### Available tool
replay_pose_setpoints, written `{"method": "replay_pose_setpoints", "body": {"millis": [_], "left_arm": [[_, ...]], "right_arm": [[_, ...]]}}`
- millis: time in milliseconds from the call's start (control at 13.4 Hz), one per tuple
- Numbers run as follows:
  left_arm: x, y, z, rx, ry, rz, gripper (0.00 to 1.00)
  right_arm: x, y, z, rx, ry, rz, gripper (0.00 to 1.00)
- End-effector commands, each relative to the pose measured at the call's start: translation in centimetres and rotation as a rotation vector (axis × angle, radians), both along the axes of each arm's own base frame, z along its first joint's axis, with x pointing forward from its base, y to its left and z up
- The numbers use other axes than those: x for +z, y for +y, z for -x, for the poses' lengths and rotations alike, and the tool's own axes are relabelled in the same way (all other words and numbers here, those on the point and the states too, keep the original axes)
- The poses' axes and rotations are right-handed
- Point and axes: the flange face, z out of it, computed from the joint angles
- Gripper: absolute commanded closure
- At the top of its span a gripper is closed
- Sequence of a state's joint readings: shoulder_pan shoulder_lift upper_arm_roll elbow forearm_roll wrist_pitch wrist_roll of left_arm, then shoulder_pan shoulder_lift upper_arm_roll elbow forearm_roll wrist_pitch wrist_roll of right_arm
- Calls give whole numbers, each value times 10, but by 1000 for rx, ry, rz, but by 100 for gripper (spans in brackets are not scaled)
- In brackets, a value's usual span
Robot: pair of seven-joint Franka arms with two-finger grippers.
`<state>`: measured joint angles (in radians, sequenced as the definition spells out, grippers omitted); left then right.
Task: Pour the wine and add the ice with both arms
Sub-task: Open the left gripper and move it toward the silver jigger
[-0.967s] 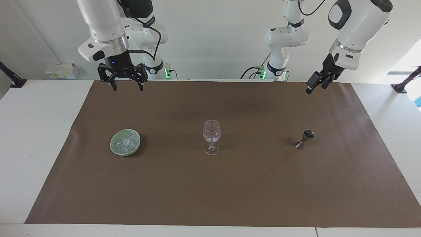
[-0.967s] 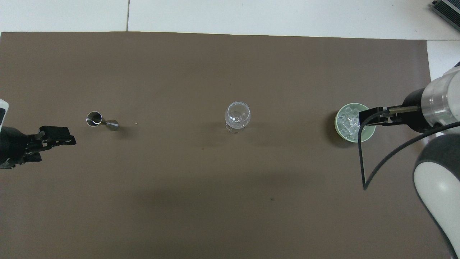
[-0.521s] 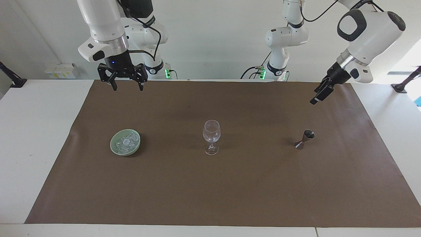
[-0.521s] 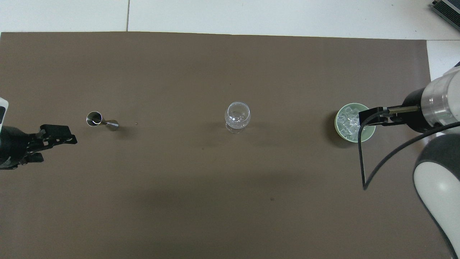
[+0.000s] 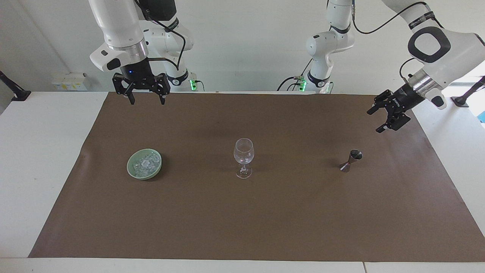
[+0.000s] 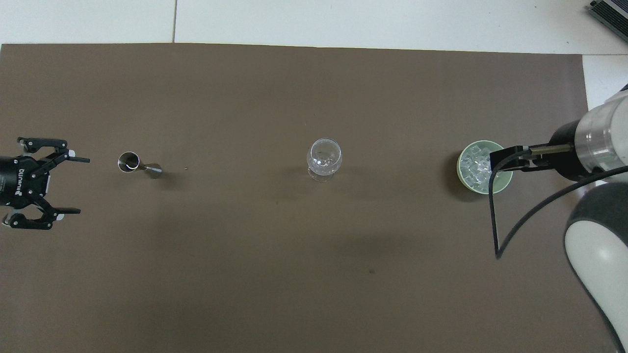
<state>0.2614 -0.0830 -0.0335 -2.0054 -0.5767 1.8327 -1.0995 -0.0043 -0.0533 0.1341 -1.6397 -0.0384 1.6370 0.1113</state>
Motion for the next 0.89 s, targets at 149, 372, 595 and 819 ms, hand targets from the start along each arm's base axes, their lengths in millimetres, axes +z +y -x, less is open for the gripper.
{"method": "replay_pose_setpoints", "body": {"millis": [149,372,595,819], "left_arm": [[-32,37,-11,176,51,133,0],[-70,51,1,310,61,211,0],[-96,50,12,434,56,293,0],[-131,61,21,546,88,407,0]], "right_arm": [[1,-4,7,18,7,4,0],[1,-3,7,19,7,4,0],[1,-4,7,18,9,4,0],[1,-4,6,18,7,4,0]]}}
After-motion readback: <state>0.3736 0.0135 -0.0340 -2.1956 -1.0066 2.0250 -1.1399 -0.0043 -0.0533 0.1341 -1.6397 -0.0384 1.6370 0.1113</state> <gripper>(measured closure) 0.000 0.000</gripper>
